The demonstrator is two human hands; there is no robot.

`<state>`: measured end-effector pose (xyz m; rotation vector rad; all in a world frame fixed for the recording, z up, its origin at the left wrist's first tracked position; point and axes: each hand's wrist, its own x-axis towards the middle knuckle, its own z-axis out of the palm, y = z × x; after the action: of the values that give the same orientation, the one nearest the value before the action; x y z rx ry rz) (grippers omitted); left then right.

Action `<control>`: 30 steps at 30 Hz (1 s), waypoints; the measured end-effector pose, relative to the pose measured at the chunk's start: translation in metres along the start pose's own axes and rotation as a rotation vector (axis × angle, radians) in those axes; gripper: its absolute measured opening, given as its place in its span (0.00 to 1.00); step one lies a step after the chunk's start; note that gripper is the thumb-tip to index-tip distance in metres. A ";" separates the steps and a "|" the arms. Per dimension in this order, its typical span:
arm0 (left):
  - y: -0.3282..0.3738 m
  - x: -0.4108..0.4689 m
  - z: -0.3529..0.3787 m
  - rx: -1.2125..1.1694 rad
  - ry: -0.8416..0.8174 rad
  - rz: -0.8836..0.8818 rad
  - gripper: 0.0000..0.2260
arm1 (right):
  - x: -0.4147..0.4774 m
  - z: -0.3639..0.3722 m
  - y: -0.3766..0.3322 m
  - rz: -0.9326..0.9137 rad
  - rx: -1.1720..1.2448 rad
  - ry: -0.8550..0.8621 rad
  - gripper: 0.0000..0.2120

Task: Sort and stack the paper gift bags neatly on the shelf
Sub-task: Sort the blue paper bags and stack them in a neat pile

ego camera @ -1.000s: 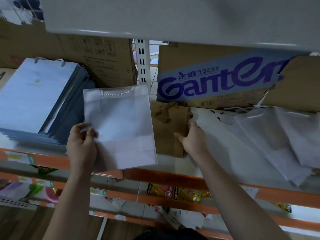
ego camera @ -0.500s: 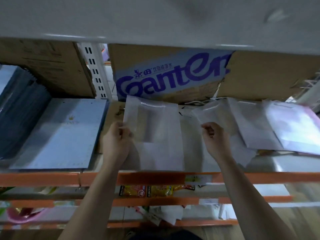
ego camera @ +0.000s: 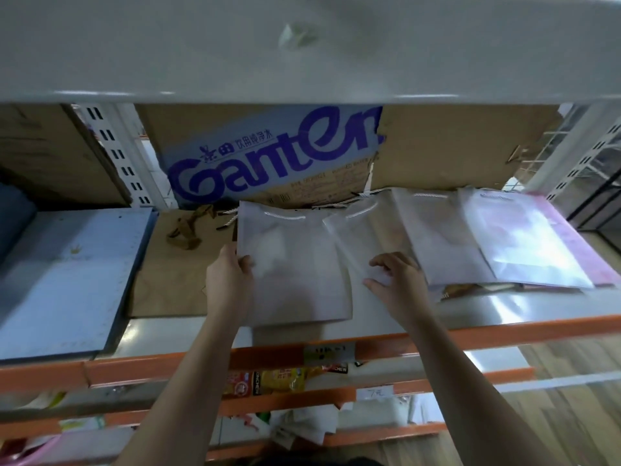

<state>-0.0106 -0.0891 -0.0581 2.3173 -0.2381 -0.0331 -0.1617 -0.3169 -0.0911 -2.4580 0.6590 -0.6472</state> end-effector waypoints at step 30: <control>0.045 -0.030 0.057 -0.109 -0.188 0.352 0.08 | -0.013 -0.048 0.007 -0.102 0.100 0.198 0.07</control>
<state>-0.0525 -0.1555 -0.0660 2.1346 -0.7179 -0.0853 -0.2002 -0.3319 -0.0632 -2.3662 0.5625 -0.9499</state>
